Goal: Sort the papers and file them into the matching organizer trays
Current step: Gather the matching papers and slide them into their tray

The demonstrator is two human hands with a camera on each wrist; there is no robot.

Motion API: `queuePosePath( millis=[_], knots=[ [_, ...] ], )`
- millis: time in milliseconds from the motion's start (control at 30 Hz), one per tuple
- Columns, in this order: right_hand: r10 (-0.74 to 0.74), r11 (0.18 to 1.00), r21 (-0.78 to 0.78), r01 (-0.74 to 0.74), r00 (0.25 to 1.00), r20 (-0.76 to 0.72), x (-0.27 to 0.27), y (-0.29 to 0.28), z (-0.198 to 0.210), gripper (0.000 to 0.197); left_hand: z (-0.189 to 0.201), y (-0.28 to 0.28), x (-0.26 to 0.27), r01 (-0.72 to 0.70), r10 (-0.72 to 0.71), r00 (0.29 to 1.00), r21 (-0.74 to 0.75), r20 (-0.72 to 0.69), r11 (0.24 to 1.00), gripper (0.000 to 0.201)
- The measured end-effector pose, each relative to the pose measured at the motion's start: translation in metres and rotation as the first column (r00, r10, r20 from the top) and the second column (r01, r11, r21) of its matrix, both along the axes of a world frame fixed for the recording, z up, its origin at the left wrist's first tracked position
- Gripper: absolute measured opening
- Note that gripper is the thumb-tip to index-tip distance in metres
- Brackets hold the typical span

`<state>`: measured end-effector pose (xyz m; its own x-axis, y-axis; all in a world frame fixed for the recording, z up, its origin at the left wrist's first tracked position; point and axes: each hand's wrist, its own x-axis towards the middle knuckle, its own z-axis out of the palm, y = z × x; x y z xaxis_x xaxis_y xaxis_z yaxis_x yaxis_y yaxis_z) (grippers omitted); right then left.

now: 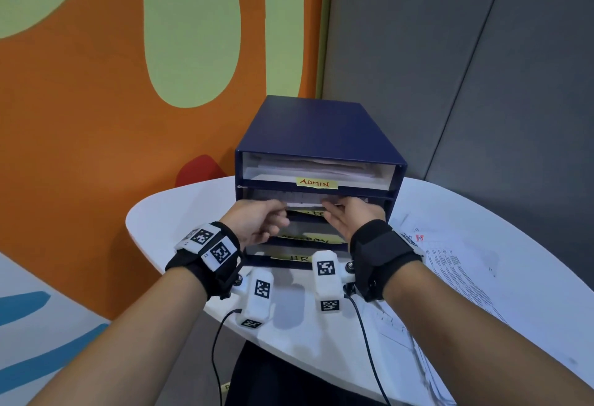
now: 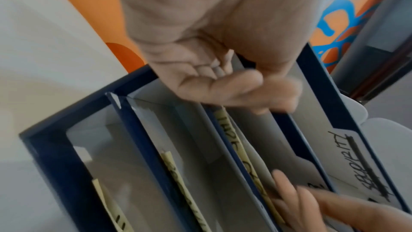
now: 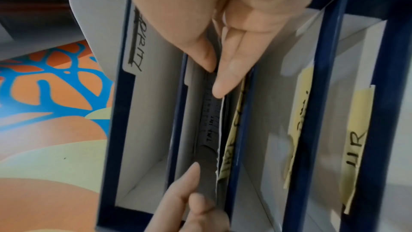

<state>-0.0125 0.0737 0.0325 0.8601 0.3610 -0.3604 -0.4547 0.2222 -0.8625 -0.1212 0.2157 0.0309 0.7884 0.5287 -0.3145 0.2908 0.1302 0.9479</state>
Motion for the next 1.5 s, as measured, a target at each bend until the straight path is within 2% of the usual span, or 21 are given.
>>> queuePosePath(
  millis=[100, 167, 267, 367, 500, 567, 667, 733, 767, 833, 900, 967, 1100, 1167, 1233, 1333, 1400, 1500],
  knots=[
    [0.032, 0.999, -0.019, -0.033, 0.999, -0.026, -0.009, -0.015, 0.004, 0.038, 0.001, 0.004, 0.001, 0.000, 0.002, 0.999, 0.065, -0.038, 0.998, 0.032],
    [0.073, 0.997, -0.022, -0.074, 0.996, -0.050, -0.014, -0.026, 0.009, 0.036, 0.002, 0.005, 0.002, 0.005, -0.003, 1.000, 0.086, -0.020, 0.996, 0.032],
    [0.072, 0.974, -0.218, -0.066, 0.997, 0.021, -0.017, -0.032, 0.009, 0.026, 0.002, 0.002, 0.003, 0.039, -0.041, 0.999, 0.114, 0.015, 0.993, 0.020],
    [0.098, 0.946, -0.312, -0.082, 0.994, 0.036, -0.018, -0.031, 0.010, 0.022, 0.001, -0.001, 0.002, 0.056, -0.058, 0.998, 0.092, 0.023, 0.994, 0.023],
    [0.104, 0.952, -0.290, -0.101, 0.995, -0.004, -0.021, -0.030, 0.008, 0.019, 0.005, -0.003, 0.002, 0.052, -0.055, 0.998, 0.104, 0.026, 0.993, 0.028],
    [0.082, 0.967, -0.245, -0.074, 0.996, 0.024, -0.019, -0.028, 0.004, 0.014, 0.007, -0.003, 0.003, 0.063, -0.068, 0.997, 0.143, 0.027, 0.988, 0.031],
    [0.044, 0.990, -0.137, -0.036, 0.998, 0.052, -0.011, -0.025, 0.001, 0.007, 0.008, -0.001, 0.000, 0.133, -0.124, 0.991, 0.221, -0.054, 0.966, 0.025],
    [0.129, 0.975, -0.192, -0.109, 0.987, 0.092, -0.009, -0.025, 0.000, 0.012, 0.008, 0.000, -0.003, 0.159, -0.132, 0.985, 0.292, -0.109, 0.943, 0.022],
    [0.219, 0.942, -0.287, -0.175, 0.967, 0.129, -0.009, -0.026, -0.002, 0.020, 0.008, 0.001, -0.004, 0.162, -0.126, 0.984, 0.337, -0.126, 0.927, 0.022],
    [0.425, 0.805, -0.528, -0.269, 0.883, 0.198, -0.014, -0.028, -0.006, 0.038, 0.010, 0.001, -0.007, 0.202, -0.129, 0.974, 0.465, -0.185, 0.862, 0.028],
    [0.580, 0.640, -0.726, -0.250, 0.777, 0.244, -0.018, -0.028, -0.009, 0.049, 0.012, 0.001, -0.010, 0.286, -0.160, 0.950, 0.543, -0.269, 0.790, 0.042],
    [0.659, 0.528, -0.824, -0.208, 0.712, 0.243, -0.019, -0.026, -0.006, 0.054, 0.011, 0.002, -0.010, 0.355, -0.190, 0.922, 0.542, -0.337, 0.762, 0.058],
    [0.677, 0.432, -0.883, -0.186, 0.714, 0.181, -0.008, -0.018, 0.004, 0.054, 0.000, 0.001, -0.007, 0.392, -0.213, 0.900, 0.497, -0.379, 0.774, 0.076],
    [0.701, 0.372, -0.915, -0.157, 0.694, 0.166, -0.003, -0.014, 0.005, 0.054, -0.005, 0.000, -0.005, 0.413, -0.218, 0.891, 0.512, -0.398, 0.754, 0.081],
    [0.716, 0.329, -0.936, -0.127, 0.680, 0.159, 0.000, -0.012, 0.006, 0.059, -0.007, -0.001, -0.005, 0.403, -0.217, 0.901, 0.536, -0.377, 0.742, 0.081],
    [0.732, 0.285, -0.957, -0.063, 0.659, 0.174, 0.001, -0.015, 0.010, 0.068, -0.008, -0.004, -0.006, 0.365, -0.248, 0.926, 0.515, -0.283, 0.776, 0.076],
    [0.747, 0.286, -0.956, -0.058, 0.638, 0.185, 0.001, -0.016, 0.013, 0.072, -0.009, -0.002, -0.006, 0.359, -0.246, 0.930, 0.530, -0.274, 0.768, 0.072],
    [0.775, 0.231, -0.973, -0.030, 0.610, 0.165, -0.002, -0.013, 0.012, 0.088, -0.012, 0.001, -0.005, 0.355, -0.229, 0.930, 0.540, -0.288, 0.763, 0.070]
  ],
)
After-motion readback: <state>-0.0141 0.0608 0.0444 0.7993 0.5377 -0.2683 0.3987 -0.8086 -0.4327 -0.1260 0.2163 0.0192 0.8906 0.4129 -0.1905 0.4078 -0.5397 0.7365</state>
